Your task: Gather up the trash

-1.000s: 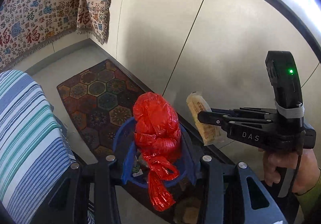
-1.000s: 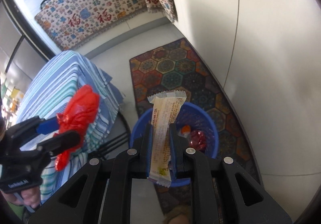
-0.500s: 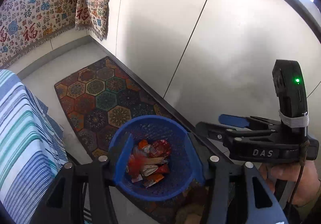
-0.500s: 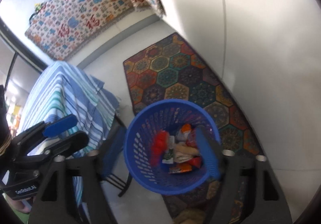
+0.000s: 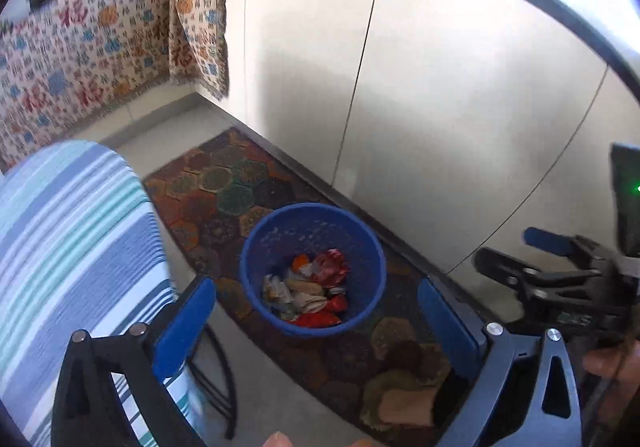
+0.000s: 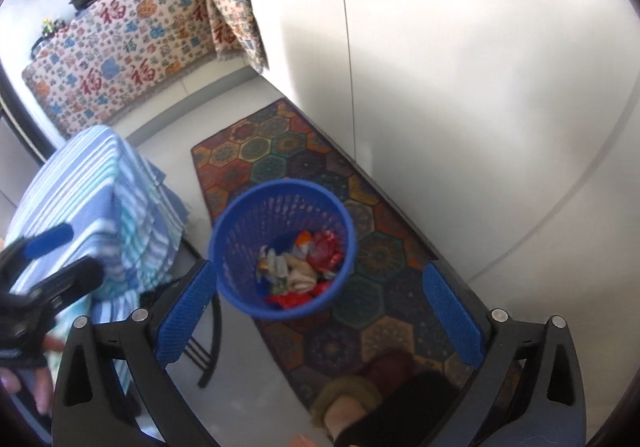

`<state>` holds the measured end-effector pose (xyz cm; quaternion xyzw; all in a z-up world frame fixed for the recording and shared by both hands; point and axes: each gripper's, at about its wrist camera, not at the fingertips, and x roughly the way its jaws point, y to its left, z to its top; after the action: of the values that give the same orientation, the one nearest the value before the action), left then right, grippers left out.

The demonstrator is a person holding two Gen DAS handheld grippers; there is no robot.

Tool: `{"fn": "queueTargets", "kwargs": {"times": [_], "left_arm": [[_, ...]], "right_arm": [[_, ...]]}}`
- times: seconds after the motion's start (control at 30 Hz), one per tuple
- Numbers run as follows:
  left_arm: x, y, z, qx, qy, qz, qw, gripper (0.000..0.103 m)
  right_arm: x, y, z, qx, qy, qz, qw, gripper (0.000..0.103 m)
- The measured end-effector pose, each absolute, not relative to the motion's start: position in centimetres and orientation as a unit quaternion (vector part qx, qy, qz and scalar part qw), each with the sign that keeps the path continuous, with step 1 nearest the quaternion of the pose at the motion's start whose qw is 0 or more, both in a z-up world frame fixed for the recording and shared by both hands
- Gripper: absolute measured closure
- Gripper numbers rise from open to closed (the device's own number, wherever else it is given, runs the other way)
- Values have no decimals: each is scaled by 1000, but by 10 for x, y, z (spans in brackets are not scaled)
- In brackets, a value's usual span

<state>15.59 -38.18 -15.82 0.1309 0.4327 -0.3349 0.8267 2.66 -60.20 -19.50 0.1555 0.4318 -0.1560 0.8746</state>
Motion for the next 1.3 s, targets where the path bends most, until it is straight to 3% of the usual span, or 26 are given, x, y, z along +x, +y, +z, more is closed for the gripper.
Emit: {"fn": "queueTargets", "kwargs": {"times": [0.33, 1.3], "left_arm": [[120, -371, -140, 168, 402, -283, 854, 0], [117, -364, -135, 132, 447, -286, 837, 0]], "right_arm": [[-11, -579, -179, 128, 431, -168, 877, 0], [-24, -551, -169, 109, 430, -152, 883, 0]]}}
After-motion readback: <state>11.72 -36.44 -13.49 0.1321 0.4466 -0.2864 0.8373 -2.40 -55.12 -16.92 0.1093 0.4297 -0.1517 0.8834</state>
